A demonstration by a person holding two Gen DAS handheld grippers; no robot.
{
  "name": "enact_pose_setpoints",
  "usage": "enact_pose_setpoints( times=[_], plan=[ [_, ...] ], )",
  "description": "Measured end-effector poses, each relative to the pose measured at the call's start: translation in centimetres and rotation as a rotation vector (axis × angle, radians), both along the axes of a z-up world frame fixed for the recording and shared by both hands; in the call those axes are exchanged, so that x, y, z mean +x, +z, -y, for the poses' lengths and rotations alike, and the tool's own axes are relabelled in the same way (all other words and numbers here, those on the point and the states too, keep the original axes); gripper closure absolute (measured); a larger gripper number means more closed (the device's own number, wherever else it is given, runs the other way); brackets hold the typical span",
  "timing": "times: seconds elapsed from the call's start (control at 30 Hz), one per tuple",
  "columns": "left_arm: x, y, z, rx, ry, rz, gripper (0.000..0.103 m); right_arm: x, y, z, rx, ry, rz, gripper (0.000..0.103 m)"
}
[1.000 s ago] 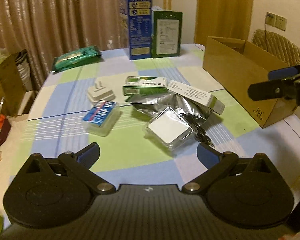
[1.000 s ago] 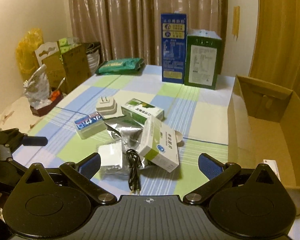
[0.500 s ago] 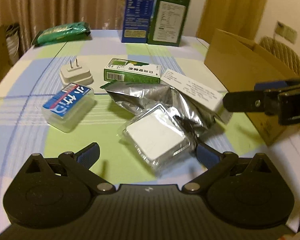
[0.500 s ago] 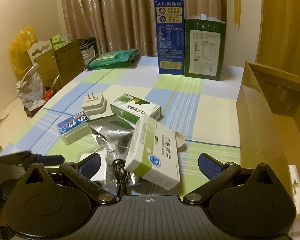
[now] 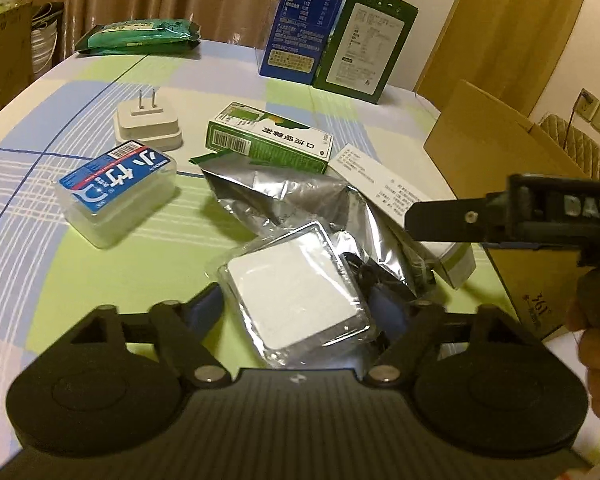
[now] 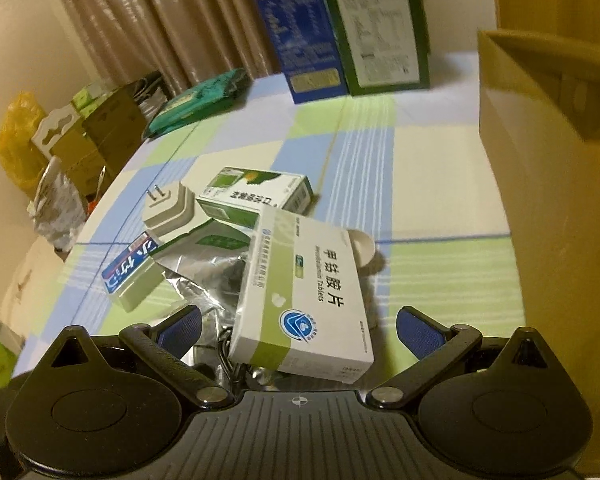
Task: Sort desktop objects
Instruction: 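Grasp clear plastic case with left tool while right tool grasps white tablet box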
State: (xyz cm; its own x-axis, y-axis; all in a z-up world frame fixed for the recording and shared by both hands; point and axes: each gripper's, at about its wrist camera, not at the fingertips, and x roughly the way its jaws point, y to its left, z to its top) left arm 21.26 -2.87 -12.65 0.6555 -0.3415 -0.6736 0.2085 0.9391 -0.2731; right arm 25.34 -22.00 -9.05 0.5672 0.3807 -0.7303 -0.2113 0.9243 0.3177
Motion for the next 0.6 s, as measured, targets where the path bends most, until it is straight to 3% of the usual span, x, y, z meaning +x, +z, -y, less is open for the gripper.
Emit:
enact_pose_setpoints(
  times=[0.13,0.17,0.2,0.23,0.53,0.6],
  plan=[
    [-0.3,0.2,-0.5,0.04,-0.01,0.007,0.04,0.4,-0.4,0.5,0.037,-0.026,-0.042,0.002],
    [-0.4,0.2,-0.6,0.05,-0.01,0.008,0.04,0.3,-0.4,0.5,0.038,-0.026,-0.044,0.007],
    [-0.5,0.2,-0.5,0.063,-0.015,0.011,0.04,0.3,-0.4,0.5,0.033,-0.022,-0.042,0.023],
    [-0.6,0.2,-0.4,0.078,-0.019,0.019,0.04,0.2,-0.4,0.4,0.02,-0.012,-0.043,0.032],
    [-0.6,0.5,0.4,0.151,-0.034,0.052,0.037,-3.5,0.3,-0.9,-0.134,0.01,0.047,0.033],
    [-1.1,0.7,0.6,0.19,-0.055,0.061,0.046,-5.2,0.5,-1.2,-0.166,0.009,0.069,0.033]
  ],
)
